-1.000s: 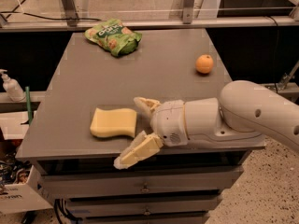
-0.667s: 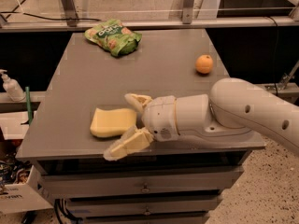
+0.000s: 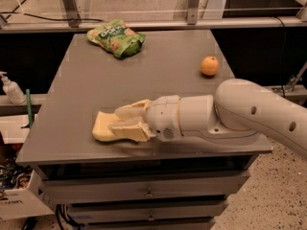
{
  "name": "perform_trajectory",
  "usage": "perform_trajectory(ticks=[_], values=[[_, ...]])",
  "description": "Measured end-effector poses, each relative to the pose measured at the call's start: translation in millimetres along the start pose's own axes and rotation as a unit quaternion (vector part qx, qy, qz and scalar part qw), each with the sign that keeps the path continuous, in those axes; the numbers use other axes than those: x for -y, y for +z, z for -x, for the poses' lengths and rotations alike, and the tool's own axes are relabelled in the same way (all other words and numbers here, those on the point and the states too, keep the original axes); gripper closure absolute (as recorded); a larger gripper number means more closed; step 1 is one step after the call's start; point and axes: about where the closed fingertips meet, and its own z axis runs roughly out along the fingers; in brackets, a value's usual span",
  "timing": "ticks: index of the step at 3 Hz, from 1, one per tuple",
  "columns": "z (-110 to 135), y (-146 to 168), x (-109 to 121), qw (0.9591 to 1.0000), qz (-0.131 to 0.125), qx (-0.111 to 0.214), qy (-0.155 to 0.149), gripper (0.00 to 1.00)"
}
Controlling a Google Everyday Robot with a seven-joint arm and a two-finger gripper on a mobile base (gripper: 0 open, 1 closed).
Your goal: Move sponge near orange
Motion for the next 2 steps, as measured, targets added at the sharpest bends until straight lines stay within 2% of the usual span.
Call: perform_trajectory(ticks=[1, 2], values=[[-6.7, -1.6, -2.4, 1.0, -0.002, -0.003, 0.006, 0.78], [-13.3, -6.1, -2.8, 0.9999, -0.002, -0.004, 0.013, 0.77]])
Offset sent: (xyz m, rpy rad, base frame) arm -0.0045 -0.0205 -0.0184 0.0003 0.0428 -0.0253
